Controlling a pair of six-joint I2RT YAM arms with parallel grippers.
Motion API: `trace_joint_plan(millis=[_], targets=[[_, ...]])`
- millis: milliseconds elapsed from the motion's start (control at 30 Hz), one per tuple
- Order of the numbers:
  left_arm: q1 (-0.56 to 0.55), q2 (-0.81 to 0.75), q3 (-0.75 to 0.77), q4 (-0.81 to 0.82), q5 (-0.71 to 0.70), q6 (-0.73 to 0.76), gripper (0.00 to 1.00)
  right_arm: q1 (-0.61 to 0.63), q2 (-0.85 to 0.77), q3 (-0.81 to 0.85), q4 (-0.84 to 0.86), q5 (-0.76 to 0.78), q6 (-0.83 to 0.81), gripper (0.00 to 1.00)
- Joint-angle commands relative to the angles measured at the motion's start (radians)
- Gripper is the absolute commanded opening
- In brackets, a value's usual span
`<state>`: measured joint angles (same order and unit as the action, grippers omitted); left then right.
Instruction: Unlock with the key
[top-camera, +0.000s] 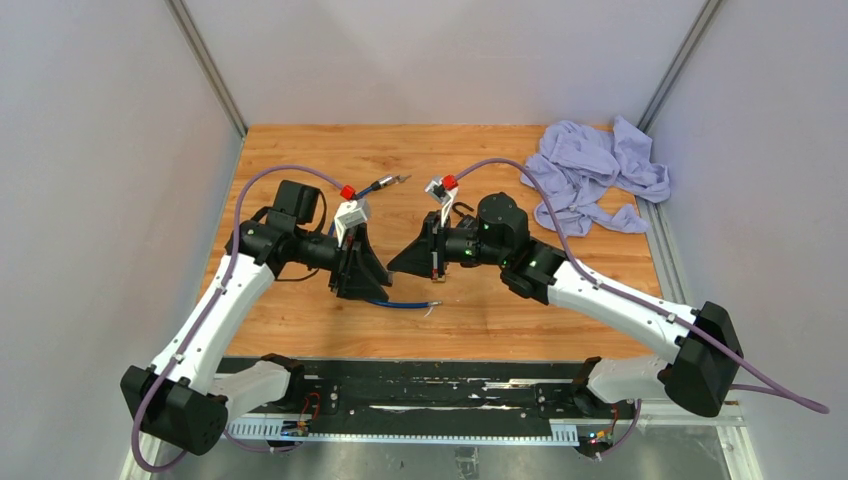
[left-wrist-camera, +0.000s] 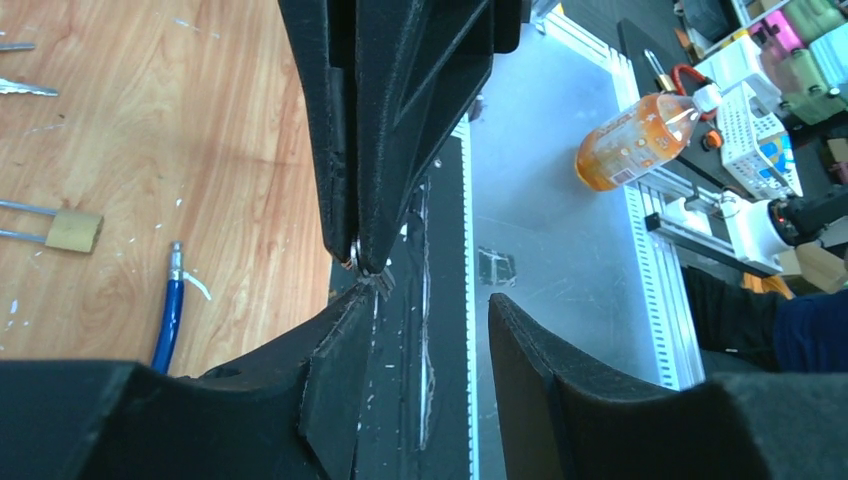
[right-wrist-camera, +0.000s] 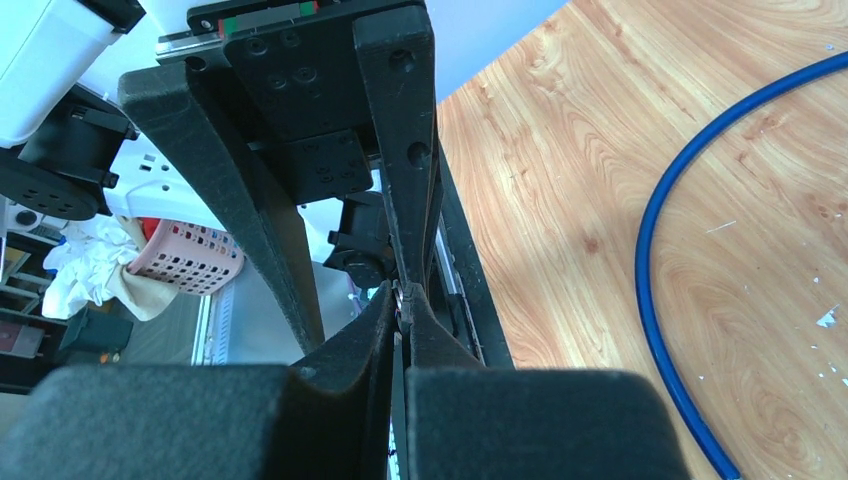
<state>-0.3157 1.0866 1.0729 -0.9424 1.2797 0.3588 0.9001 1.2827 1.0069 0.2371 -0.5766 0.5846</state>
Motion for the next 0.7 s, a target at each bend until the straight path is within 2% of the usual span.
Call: trace_joint_plan(millis=[0,367,667], targets=[[-0.005,0.006,0.018,-0.004,0.06,-0.001,0.48,-0.011,-0.019,-0.018,0.06,-0.011,0.021,0.01],[-0.004,0.019,0.052,-0.004,-0.013,-0.013,0.24,-0.011,-0.041,-0.062,0.048,0.006,0.005,0.01],[-0.005,0.028,0.046,-0.004,-0.051,-0.022,0.16,-0.012,-0.055,-0.07,0.04,0.005,-0.002,0.01]])
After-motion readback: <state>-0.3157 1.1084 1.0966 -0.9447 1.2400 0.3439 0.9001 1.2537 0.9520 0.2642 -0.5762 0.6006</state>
